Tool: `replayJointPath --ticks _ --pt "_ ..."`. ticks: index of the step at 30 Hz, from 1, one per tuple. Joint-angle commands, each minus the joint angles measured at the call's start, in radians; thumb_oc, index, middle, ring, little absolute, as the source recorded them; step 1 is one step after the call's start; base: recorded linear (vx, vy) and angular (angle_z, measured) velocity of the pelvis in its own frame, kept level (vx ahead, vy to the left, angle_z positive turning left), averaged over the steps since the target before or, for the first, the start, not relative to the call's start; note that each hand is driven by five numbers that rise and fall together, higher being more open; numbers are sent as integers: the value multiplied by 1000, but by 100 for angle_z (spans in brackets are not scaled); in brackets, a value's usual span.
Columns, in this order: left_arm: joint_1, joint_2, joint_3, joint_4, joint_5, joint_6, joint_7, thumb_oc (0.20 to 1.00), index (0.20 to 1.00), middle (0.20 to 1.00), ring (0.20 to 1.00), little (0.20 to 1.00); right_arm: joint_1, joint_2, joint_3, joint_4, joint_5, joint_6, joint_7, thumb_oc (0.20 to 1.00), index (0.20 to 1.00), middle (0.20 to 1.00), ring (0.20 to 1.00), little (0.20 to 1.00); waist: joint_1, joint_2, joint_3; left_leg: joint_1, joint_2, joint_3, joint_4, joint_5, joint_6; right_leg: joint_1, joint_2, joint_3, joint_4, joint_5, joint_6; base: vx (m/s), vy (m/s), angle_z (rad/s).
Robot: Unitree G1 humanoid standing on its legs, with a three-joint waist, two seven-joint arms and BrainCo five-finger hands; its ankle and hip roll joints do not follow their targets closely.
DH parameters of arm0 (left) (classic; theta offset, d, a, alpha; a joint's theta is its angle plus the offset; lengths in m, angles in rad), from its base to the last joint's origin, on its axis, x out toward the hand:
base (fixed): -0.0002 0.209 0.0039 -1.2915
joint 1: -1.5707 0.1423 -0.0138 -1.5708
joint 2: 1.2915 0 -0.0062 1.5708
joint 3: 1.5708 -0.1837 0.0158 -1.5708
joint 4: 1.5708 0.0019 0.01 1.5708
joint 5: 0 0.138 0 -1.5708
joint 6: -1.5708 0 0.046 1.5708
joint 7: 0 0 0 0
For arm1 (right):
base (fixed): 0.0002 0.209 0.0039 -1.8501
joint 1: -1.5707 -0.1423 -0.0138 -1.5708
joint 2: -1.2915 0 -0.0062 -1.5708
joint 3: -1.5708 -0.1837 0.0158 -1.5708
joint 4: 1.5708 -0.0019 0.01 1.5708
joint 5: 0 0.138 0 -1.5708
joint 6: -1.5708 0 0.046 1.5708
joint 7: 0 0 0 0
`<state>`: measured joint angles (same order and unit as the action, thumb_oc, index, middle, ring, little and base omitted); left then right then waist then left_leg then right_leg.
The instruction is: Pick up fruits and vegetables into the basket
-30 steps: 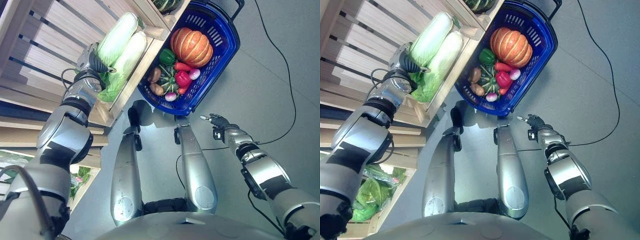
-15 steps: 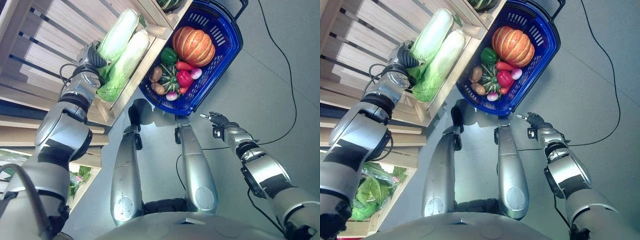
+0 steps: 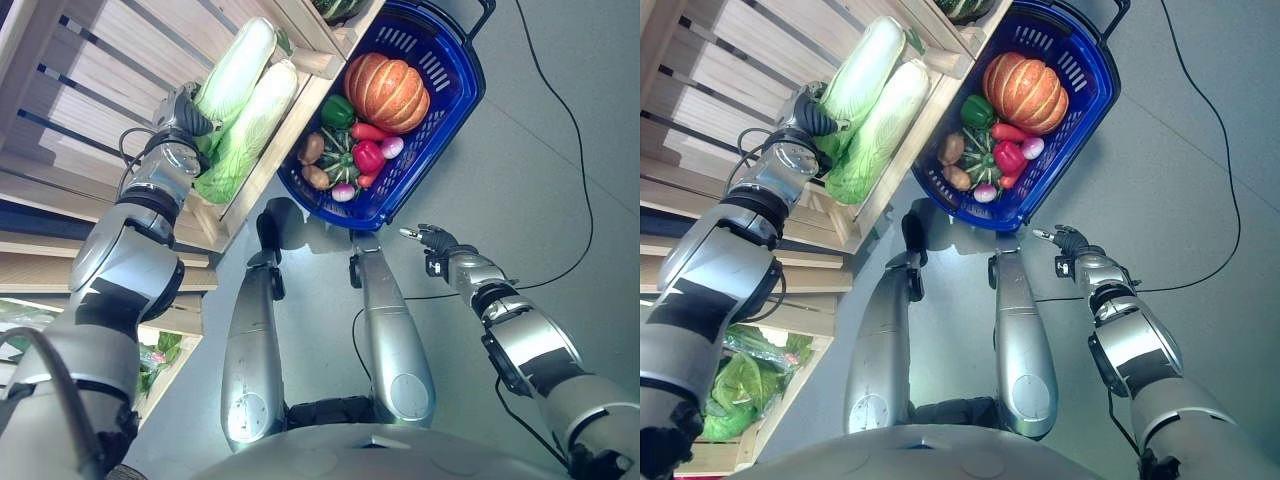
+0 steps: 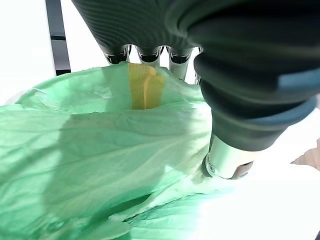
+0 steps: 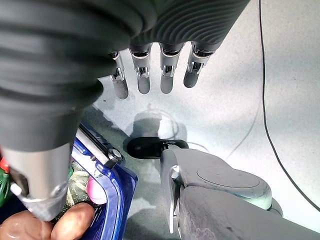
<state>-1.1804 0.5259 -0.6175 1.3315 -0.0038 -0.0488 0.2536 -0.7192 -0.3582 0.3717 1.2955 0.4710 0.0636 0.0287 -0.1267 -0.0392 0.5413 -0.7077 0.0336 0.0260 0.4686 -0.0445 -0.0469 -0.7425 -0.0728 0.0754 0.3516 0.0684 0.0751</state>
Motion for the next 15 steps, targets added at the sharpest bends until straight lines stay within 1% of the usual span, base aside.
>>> replayJointPath --ticks 1,6,11,15 --pt "83 -35 90 51 -108 -40 -43 200 200 200 200 200 44 -17 42 13 23 -2 0 1000 1000 1000 1000 1000 7 1 -21 11 -21 -5 -88 41 1 19 40 -61 73 -80 -28 0 0 0" --pt "87 -22 138 3 -266 -139 -86 200 200 200 200 200 46 -18 38 10 28 -2 -4 1000 1000 1000 1000 1000 12 6 -21 15 -22 -7 -90 41 -2 21 40 -62 72 -81 -28 0 0 0" --pt "101 -14 182 -65 -399 -178 -134 200 200 200 200 200 60 -20 26 -2 27 0 -9 1000 1000 1000 1000 1000 17 9 -21 17 -26 -9 -92 39 -1 25 39 -65 71 -82 -28 0 0 0" --pt "98 -3 206 -94 -477 -184 -170 200 200 200 200 200 68 -23 19 -4 24 -6 -6 1000 1000 1000 1000 1000 18 12 -21 17 -27 -10 -96 43 1 25 38 -69 67 -78 -29 0 0 0"
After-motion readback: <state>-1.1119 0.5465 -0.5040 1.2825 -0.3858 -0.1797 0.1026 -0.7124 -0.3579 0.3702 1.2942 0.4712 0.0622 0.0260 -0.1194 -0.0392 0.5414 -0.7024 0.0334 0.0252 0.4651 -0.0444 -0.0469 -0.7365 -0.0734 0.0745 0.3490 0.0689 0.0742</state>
